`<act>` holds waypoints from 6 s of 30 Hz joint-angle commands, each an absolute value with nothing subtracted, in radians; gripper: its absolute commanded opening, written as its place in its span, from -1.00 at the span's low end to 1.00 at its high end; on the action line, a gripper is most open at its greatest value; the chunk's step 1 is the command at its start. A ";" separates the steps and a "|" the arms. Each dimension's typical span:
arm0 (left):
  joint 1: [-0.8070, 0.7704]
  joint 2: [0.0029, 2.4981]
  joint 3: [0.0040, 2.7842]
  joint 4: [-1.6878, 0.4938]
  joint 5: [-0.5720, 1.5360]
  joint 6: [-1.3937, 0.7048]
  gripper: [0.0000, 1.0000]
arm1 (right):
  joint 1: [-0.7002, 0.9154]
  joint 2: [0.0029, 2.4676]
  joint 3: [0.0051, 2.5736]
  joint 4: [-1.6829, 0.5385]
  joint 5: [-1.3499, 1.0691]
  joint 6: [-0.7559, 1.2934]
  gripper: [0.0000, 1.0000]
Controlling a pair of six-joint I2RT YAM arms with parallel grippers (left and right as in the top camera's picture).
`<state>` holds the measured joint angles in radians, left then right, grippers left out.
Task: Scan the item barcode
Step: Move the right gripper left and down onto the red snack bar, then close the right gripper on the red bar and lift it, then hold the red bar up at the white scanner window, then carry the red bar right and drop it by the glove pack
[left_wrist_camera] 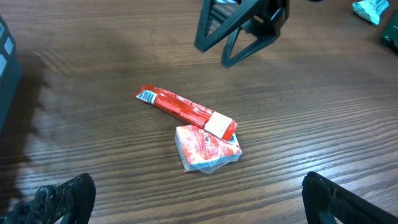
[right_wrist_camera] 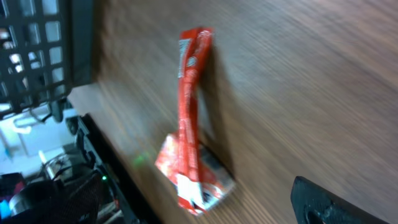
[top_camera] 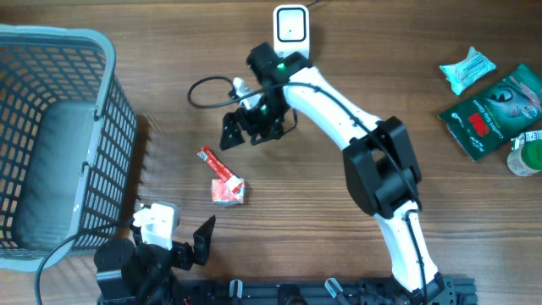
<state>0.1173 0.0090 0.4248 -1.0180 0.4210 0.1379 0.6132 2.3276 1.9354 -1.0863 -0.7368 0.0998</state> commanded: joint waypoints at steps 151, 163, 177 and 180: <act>0.120 0.007 0.422 -1.015 0.437 0.150 1.00 | 0.480 2.203 1.682 -0.264 1.013 -0.448 -0.91; 0.120 0.007 0.422 -1.015 0.437 0.150 1.00 | -0.062 2.197 1.660 -0.693 0.531 0.094 -0.91; 0.120 0.006 0.422 -1.015 0.437 0.150 1.00 | -0.233 1.876 1.720 -0.898 -0.367 0.245 1.00; 0.120 0.007 0.422 -1.015 0.437 0.150 1.00 | -0.161 1.854 1.719 -1.015 -0.712 0.247 1.00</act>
